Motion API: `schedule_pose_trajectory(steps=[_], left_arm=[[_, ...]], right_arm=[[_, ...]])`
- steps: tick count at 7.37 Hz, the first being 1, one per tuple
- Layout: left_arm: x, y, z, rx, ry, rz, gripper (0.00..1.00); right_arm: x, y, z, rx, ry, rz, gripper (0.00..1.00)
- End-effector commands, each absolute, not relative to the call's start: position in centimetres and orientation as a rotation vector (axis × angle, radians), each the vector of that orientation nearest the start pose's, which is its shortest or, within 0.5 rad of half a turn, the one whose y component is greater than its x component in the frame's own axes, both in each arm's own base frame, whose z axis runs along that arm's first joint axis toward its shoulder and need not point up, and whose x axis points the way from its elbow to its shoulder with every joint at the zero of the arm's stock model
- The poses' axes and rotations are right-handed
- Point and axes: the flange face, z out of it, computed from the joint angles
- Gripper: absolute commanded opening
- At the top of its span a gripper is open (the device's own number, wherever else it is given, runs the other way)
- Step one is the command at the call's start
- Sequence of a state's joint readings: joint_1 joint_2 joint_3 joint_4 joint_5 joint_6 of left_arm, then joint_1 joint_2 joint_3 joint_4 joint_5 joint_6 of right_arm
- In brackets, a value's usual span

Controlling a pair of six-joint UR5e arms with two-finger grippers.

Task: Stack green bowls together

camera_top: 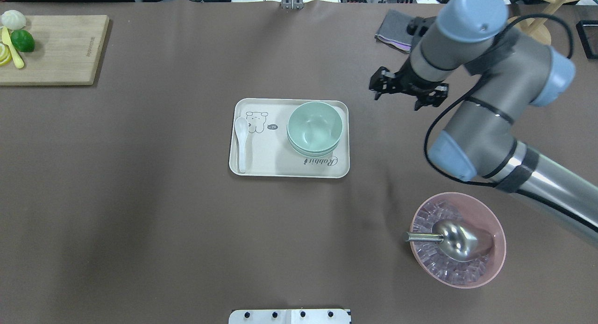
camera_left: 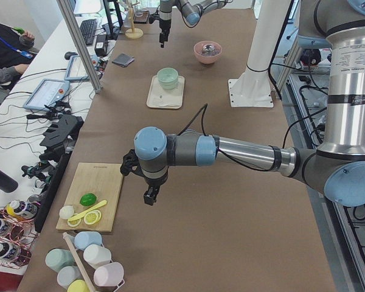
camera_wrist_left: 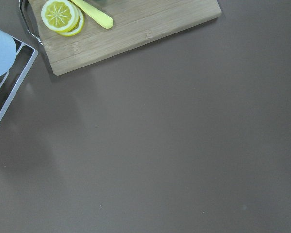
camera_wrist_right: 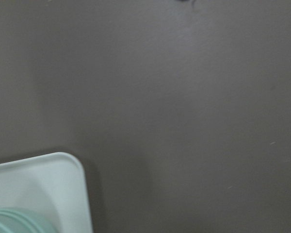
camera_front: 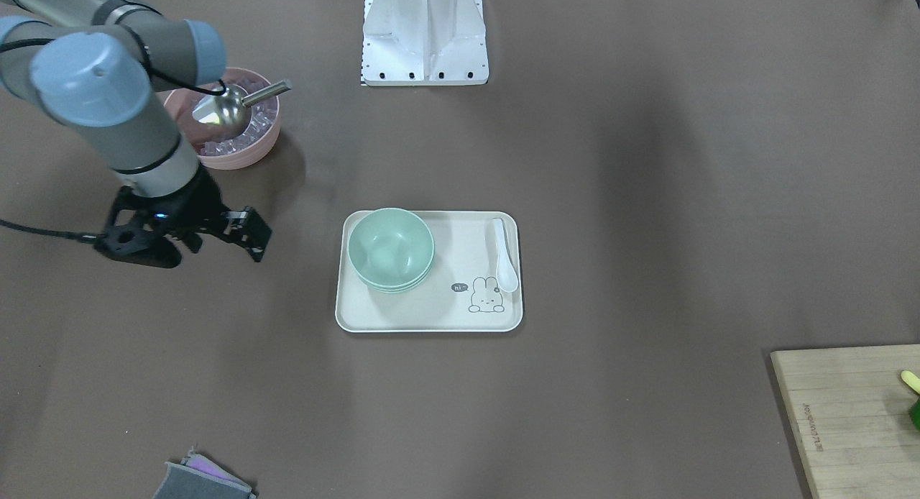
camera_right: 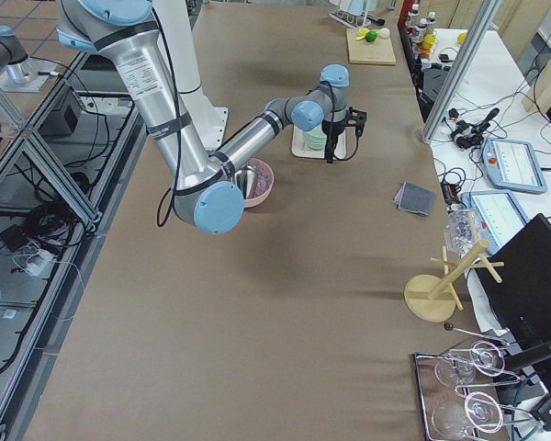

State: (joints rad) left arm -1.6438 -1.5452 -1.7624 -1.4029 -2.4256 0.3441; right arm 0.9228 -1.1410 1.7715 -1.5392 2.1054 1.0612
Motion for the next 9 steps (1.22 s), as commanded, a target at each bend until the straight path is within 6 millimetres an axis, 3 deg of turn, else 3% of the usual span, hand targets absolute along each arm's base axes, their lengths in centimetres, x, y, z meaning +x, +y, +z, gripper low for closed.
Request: schedule_pose_trajectory(steps=[1,3,4,5,6,7,9], left_arm=[[-9.2,-44.8,61.0,0.135,0.839,0.234,0.98],[-9.1,-44.6,61.6,0.130,0.840,0.236,0.98],[-9.1,-44.5,61.9,0.123,0.840,0.235,0.98],[-9.1,-44.6,62.7,0.110,0.844,0.230,0.98],[-9.1,-45.1,62.8,0.109,0.843,0.231,0.98],[-9.1,-45.1,62.9,0.106,0.845,0.228,0.98],[-9.1,-45.8,62.0,0.126,0.848,0.232,0.98]], right_arm=[[-20.2,-53.2,41.7,0.072,-0.739,0.058,1.00],[-9.4,-50.9,50.0,0.057,-0.721,0.011,1.00],[-3.8,-47.4,55.7,0.059,-0.687,-0.060,1.00],[0.6,-45.5,58.7,0.072,-0.666,-0.097,1.00],[2.4,-43.3,60.8,0.045,-0.665,-0.072,1.00],[2.9,-42.8,60.9,0.052,-0.663,-0.064,1.00],[3.7,-43.2,58.6,0.100,-0.668,-0.058,1.00]])
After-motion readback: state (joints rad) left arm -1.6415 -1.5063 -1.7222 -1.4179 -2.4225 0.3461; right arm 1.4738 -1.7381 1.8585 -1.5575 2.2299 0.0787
